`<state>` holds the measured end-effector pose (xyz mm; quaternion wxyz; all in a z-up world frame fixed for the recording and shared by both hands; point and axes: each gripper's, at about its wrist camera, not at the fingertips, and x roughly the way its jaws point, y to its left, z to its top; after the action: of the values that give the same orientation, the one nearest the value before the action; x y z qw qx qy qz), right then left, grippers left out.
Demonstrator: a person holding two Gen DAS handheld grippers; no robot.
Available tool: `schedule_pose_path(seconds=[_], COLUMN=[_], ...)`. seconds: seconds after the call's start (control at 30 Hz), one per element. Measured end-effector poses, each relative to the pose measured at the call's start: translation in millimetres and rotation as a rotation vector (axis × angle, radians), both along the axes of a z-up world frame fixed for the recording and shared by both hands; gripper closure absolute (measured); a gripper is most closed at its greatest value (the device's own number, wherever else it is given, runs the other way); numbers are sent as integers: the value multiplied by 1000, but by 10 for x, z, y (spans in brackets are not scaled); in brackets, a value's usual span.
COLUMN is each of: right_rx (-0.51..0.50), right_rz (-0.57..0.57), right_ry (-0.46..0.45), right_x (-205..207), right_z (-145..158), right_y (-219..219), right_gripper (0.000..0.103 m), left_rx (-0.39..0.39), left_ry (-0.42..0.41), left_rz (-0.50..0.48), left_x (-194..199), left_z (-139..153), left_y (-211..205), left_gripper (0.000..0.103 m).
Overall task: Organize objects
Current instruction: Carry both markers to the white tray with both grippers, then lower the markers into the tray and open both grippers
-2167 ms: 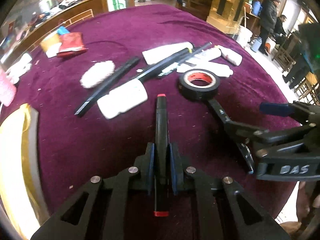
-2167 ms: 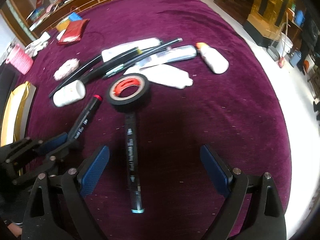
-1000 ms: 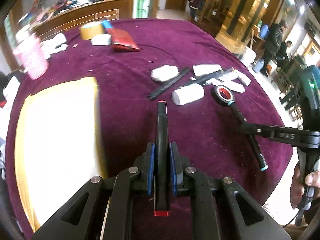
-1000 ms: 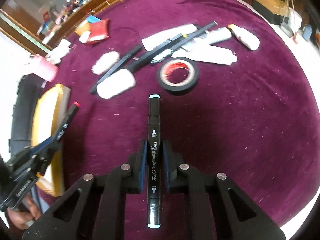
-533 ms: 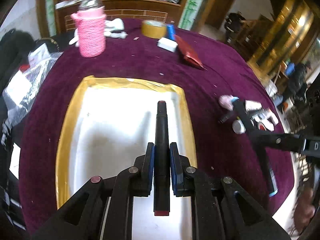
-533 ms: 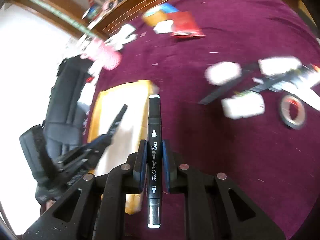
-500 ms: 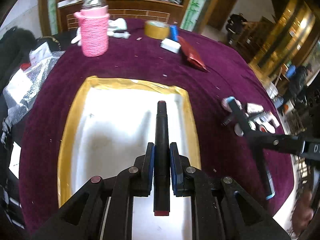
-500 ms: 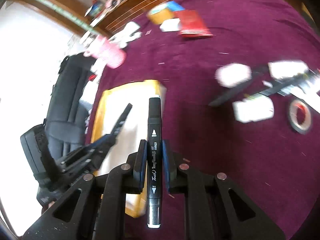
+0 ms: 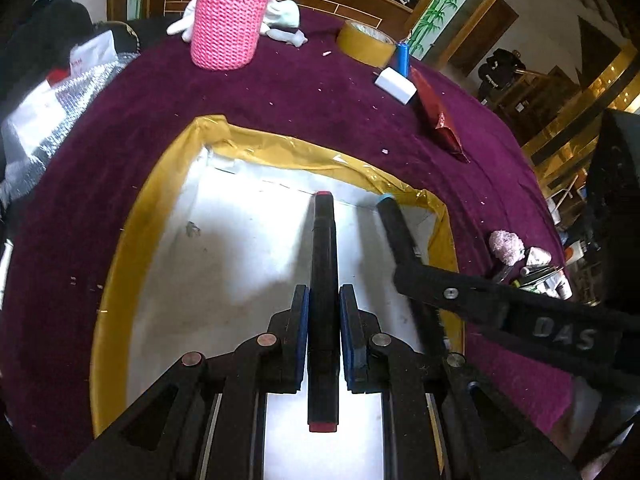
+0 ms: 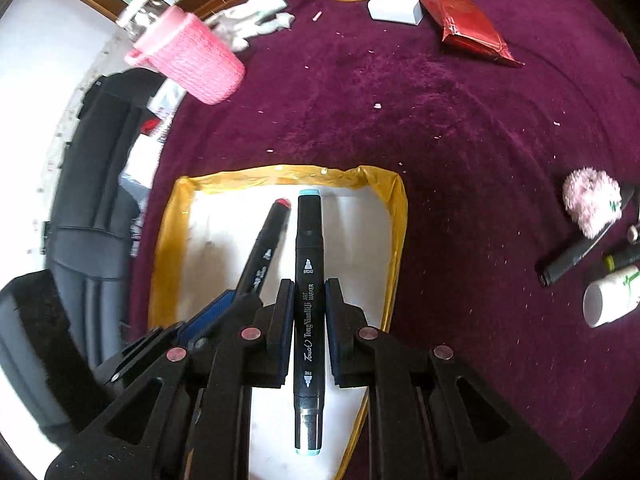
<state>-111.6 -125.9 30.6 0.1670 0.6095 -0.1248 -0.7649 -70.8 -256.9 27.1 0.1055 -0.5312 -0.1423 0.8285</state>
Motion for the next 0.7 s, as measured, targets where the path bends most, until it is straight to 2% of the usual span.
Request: schedule_pose_path(seconds=[0.23,0.3,0.37,0.5,0.57,0.67,0.7], right_rx=[30,36,46,49,57,108,114], right_rz=[-27,-24,-15,-8,-1,-19,-43], right_ry=[-3,-2,2,18,40,90,125], right_x=[-53,-42,-43,-23,-2,111,252], right_z=[-63,-48,-30,48,121,340,511], right_y=[56,61,54,75,88,150,214], right_gripper=[90,90,90,90,86,85,85], left_rx=[53,72,85,90,95,109,115], left_ry=[-14,-17,-16,-6,-6,29,45], left_rz=[-3,-1,5,12,20,58,80], left_x=[-29,-36,-35,-17,-9,75,132], left_z=[-79,-81,-67,-27,-3,108,162], left_y=[32,27,10,-6,-18,-94,-143], left_gripper=[89,81,60,58,58,58,58])
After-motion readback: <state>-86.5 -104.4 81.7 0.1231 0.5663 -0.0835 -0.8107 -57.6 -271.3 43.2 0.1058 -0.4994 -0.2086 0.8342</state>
